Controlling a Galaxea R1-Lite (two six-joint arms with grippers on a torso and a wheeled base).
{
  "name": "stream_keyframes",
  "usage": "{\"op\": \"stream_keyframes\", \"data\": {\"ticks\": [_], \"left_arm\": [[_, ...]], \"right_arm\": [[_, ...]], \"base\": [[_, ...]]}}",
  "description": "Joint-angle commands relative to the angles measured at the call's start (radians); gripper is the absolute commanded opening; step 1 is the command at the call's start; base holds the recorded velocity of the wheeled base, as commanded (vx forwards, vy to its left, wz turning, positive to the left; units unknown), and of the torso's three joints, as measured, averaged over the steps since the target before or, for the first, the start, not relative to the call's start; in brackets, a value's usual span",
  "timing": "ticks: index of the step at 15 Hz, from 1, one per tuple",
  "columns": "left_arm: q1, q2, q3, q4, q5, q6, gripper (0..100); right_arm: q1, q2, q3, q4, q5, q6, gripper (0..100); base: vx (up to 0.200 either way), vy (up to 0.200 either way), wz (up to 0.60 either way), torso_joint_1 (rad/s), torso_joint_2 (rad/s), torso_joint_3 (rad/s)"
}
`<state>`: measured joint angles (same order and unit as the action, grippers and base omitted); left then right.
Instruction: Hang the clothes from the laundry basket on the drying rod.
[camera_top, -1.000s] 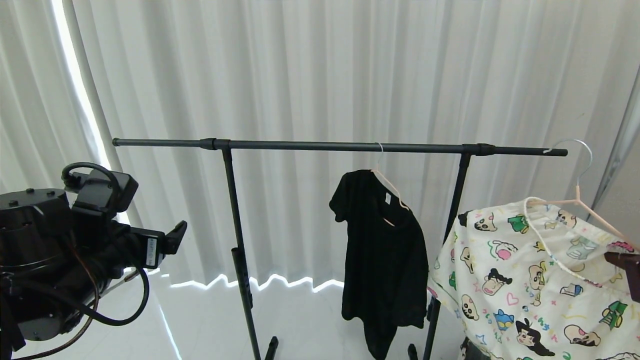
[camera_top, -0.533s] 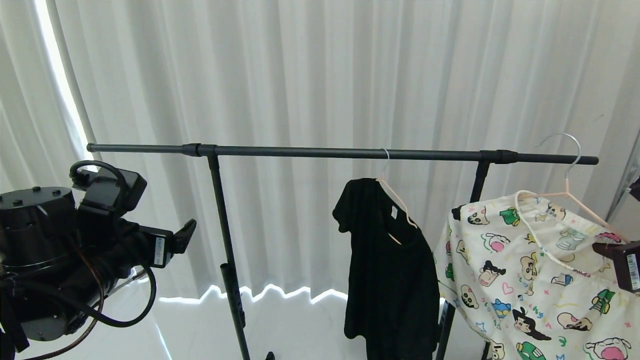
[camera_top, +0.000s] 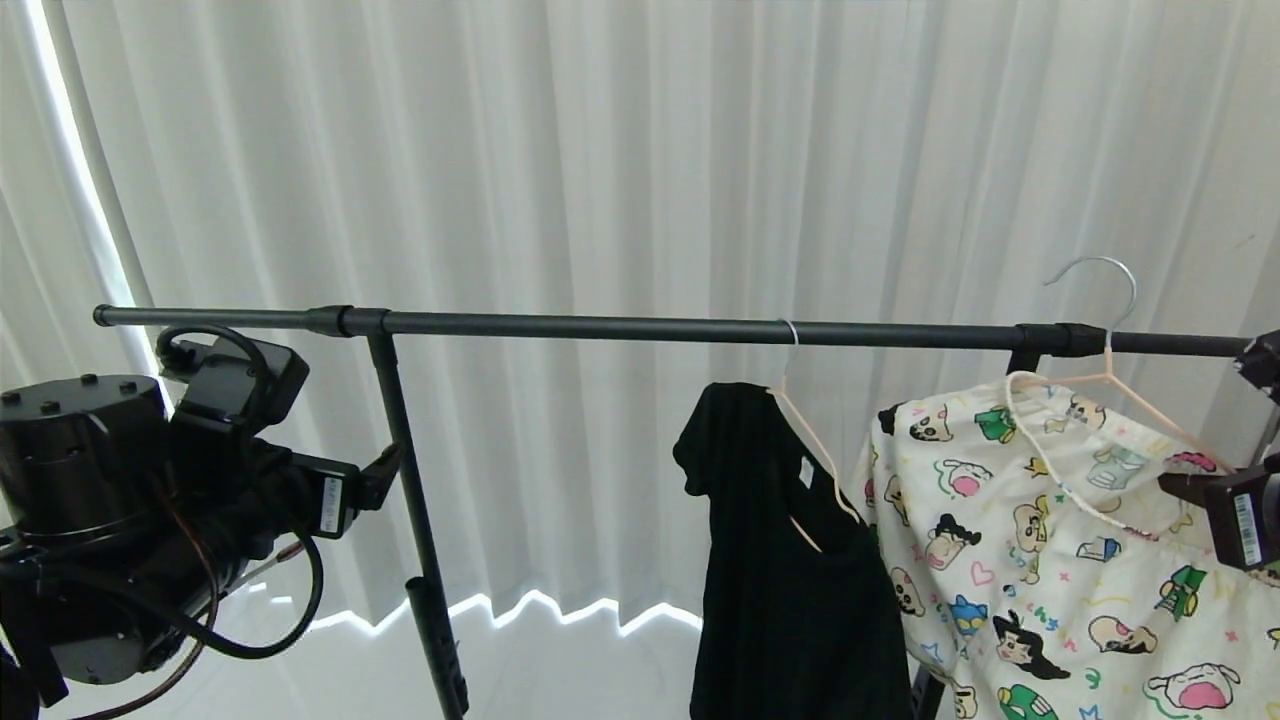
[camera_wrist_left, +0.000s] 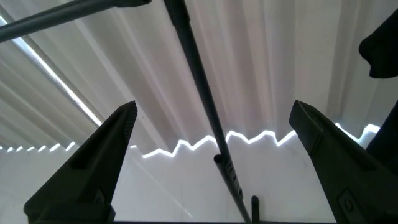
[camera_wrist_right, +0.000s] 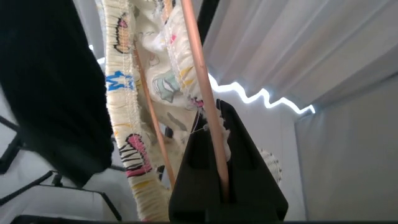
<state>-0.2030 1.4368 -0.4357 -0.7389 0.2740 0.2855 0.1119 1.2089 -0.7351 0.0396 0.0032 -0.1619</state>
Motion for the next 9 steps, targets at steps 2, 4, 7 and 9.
{"op": "stream_keyframes", "data": {"ticks": [2, 4, 7, 9], "left_arm": [[0.000, 0.001, 0.002, 0.000, 0.001, 0.000, 100], [-0.006, -0.001, 0.006, 0.000, 0.001, 0.004, 100], [-0.033, -0.001, 0.003, 0.000, 0.001, 0.004, 100], [-0.032, -0.001, 0.003, 0.000, 0.002, 0.004, 100]], "right_arm": [[0.008, 0.069, -0.035, 0.000, -0.002, -0.001, 0], [0.009, 0.095, -0.033, 0.000, -0.002, -0.001, 0], [0.023, 0.167, -0.035, -0.047, -0.005, 0.001, 0], [0.029, 0.231, -0.038, -0.125, -0.012, -0.001, 0]], "base": [[0.100, 0.000, 0.00, -0.001, 0.00, -0.001], [0.000, 0.000, 0.00, 0.000, 0.00, 0.000], [0.000, 0.000, 0.00, 0.000, 0.00, 0.000], [0.000, 0.000, 0.00, 0.000, 0.00, 0.000]]}}
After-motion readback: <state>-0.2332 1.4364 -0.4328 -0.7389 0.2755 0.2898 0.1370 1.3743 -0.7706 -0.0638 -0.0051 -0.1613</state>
